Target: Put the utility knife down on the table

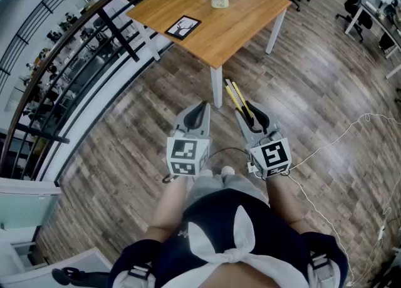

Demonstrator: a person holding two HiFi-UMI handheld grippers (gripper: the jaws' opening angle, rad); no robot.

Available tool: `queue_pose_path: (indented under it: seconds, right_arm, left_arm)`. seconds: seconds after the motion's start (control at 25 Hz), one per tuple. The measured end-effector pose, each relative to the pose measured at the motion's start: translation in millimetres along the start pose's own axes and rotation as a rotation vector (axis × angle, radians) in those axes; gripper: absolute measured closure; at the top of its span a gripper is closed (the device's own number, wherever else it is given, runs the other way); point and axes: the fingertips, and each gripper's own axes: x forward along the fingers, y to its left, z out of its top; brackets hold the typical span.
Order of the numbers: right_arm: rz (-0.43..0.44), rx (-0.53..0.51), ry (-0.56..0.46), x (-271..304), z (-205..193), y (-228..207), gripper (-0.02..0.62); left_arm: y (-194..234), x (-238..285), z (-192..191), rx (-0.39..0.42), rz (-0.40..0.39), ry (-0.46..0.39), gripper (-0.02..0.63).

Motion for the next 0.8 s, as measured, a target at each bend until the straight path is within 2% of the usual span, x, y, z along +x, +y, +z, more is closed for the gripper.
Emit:
queue_pose_path:
  seconds: [0.24,0.48,0.8]
  right_arm:
    - [0.021,-0.012,-0.03,3.5,3.8,-4.0,0.472]
    - [0.025,0.008,-0.009,9.6,-6.9,-18.9,0.472]
    - [0.023,0.012,0.007,37.0,-14.8,-42.6,0.472]
  left_arm:
    - [-1.6,7.3,-3.9,0.0,0.007,-0.003,0.581]
    - [-2.5,19.1,-15.4,-0.023,0.011,0.022,0.581]
    - [18.9,50.6,-19.6,-0.025,0.02,0.048,0.581]
